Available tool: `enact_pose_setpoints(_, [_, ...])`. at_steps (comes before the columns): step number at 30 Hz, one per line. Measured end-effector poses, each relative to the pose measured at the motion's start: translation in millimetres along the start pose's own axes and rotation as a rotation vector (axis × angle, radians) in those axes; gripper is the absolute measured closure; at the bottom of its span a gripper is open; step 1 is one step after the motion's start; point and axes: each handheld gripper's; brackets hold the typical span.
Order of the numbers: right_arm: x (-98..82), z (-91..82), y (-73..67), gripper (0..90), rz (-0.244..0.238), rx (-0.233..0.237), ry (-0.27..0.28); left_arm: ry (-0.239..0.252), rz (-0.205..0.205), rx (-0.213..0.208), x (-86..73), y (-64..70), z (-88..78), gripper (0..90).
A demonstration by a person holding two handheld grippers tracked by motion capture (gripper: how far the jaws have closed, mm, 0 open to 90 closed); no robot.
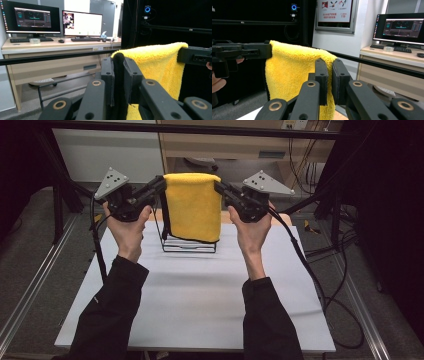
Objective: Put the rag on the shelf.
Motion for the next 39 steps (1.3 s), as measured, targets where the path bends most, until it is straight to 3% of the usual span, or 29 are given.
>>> enact_pose_setpoints(28, [41.5,32.7,13.6,84.5,-0.023,-0.014,0.035,0.029,0.003,0.028,44.1,-20.0,16.0,79.7])
enact_pose_setpoints(39, [57.0,45.8,19.7,84.6,-0.012,-0.004,0.05,0.035,0.03,0.045,64.1,-26.7,20.1,79.7])
Point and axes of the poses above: each handheld gripper's, and its own axes: z roughly forward along the jaws, x roughly out of its top, y roughly to its right, and after that the axes turned 5 degrees about x, right-handed
